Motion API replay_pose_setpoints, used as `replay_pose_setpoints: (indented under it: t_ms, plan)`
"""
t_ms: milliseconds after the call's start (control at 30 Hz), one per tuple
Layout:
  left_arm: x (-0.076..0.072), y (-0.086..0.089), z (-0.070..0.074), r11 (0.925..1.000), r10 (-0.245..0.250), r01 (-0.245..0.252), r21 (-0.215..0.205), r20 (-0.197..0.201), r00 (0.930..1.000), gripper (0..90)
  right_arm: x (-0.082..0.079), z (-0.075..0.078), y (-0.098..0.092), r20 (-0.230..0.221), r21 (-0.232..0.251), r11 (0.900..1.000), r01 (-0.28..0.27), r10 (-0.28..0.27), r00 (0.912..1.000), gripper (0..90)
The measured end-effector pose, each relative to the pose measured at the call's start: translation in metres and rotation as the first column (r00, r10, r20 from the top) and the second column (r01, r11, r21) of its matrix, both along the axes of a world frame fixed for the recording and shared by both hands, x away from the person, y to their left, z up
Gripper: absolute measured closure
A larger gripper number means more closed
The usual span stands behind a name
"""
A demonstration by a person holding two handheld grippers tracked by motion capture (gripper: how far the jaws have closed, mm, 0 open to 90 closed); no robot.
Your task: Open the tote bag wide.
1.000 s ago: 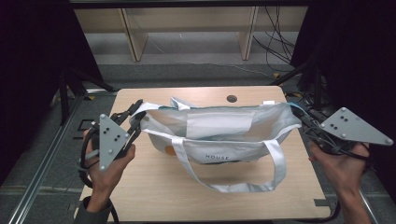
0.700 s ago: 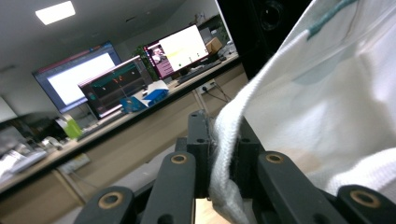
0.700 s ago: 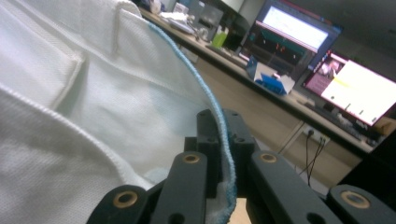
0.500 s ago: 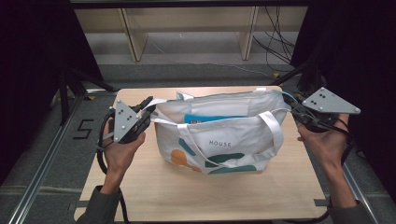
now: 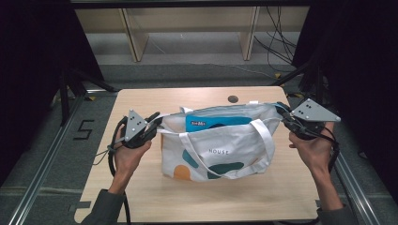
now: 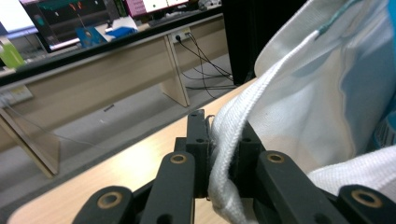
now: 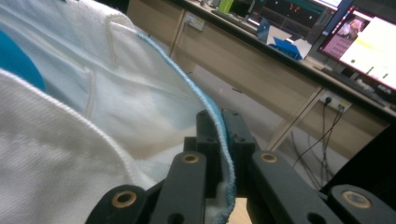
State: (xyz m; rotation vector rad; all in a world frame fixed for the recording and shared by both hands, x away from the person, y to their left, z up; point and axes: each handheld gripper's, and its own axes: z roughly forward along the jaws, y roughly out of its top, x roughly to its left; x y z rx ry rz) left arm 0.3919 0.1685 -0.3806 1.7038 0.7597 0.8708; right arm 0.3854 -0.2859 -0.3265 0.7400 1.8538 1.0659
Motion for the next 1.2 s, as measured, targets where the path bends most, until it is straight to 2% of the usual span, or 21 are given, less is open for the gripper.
replay_pose_setpoints:
  t_ms: [33,67,100,133,167,200,300,333,367,467,567,633,667,767,800,933,1033,1167,1200]
  plan:
    - [0.002,0.0,-0.003,1.0,-0.001,0.001,-0.002,-0.008,1.0,80.6,0.0,0.0,0.0,0.0,0.0,1.0,0.0,0.0,1.0,87.1]
    - [0.004,-0.002,-0.008,1.0,-0.004,0.004,0.007,-0.019,0.9998,80.6,0.0,-0.01,-0.001,-0.017,0.022,1.0,0.001,-0.001,0.9999,87.1]
    - [0.004,-0.002,-0.008,1.0,-0.004,0.004,0.007,-0.019,0.9998,80.6,0.0,-0.01,-0.001,-0.017,0.022,1.0,0.001,-0.001,0.9999,87.1]
    - [0.006,-0.004,-0.014,0.9999,-0.006,0.007,0.016,-0.036,0.9993,80.6,-0.001,-0.019,-0.004,-0.025,0.033,0.999,0.001,0.0,0.9997,87.0]
    - [0.006,-0.004,-0.014,0.9999,-0.006,0.007,0.016,-0.036,0.9993,80.5,-0.001,-0.019,-0.004,-0.025,0.033,0.999,0.001,0.0,0.9997,87.0]
    - [0.008,-0.005,-0.019,0.9996,-0.013,0.014,0.025,-0.051,0.9986,80.5,0.0,-0.028,-0.006,-0.056,0.015,1.0,0.007,-0.006,0.9984,87.0]
    - [0.009,-0.008,-0.025,0.999,-0.013,0.016,0.041,-0.062,0.998,80.4,0.003,-0.035,-0.01,-0.066,0.023,1.0,0.0,0.001,0.9978,86.9]
    - [0.01,-0.009,-0.028,0.9986,-0.014,0.018,0.049,-0.071,0.9973,80.4,0.003,-0.039,-0.011,-0.076,0.006,1.0,0.001,-0.001,0.9971,86.9]
    - [0.01,-0.01,-0.031,0.9984,-0.016,0.02,0.052,-0.075,0.9971,80.4,0.004,-0.043,-0.012,-0.097,0.005,1.0,0.003,-0.002,0.9952,87.0]
    - [0.01,-0.012,-0.04,0.997,-0.027,0.033,0.069,-0.088,0.9958,80.2,0.004,-0.054,-0.015,-0.119,-0.006,1.0,0.007,-0.007,0.9929,86.9]
    - [0.01,-0.012,-0.044,0.9962,-0.028,0.036,0.079,-0.095,0.9951,80.1,0.003,-0.058,-0.015,-0.133,0.003,1.0,0.02,-0.019,0.9909,86.9]
    - [0.009,-0.012,-0.047,0.9951,-0.029,0.039,0.091,-0.103,0.9943,80.1,0.003,-0.061,-0.015,-0.124,-0.015,1.0,0.013,-0.015,0.9922,86.9]
    - [0.009,-0.012,-0.051,0.9946,-0.027,0.038,0.096,-0.113,0.9933,80.1,0.002,-0.063,-0.015,-0.139,-0.015,1.0,0.017,-0.019,0.9901,86.8]
    - [0.009,-0.014,-0.056,0.9935,-0.019,0.032,0.11,-0.118,0.9928,80.1,0.004,-0.067,-0.016,-0.138,-0.035,0.999,0.007,-0.011,0.9904,86.7]
    - [0.01,-0.015,-0.06,0.9928,-0.022,0.036,0.114,-0.127,0.9917,80.1,0.003,-0.068,-0.016,-0.154,-0.035,0.999,0.01,-0.015,0.9879,86.6]
    - [0.011,-0.019,-0.076,0.9908,-0.027,0.049,0.126,-0.168,0.9855,80.2,0.004,-0.073,-0.015,-0.157,-0.034,0.999,0.009,-0.015,0.9875,86.6]
    - [0.012,-0.02,-0.08,0.9891,-0.025,0.05,0.139,-0.174,0.9844,80.2,0.004,-0.075,-0.014,-0.156,-0.038,0.999,0.007,-0.013,0.9877,86.5]
    - [0.012,-0.023,-0.089,0.9888,-0.03,0.058,0.138,-0.196,0.9802,80.2,0.005,-0.082,-0.014,-0.18,-0.043,0.999,0.007,-0.015,0.9836,86.4]
    - [0.013,-0.024,-0.093,0.9879,-0.031,0.063,0.141,-0.22,0.9751,80.2,0.005,-0.086,-0.013,-0.205,-0.048,0.999,0.01,-0.019,0.9785,86.3]
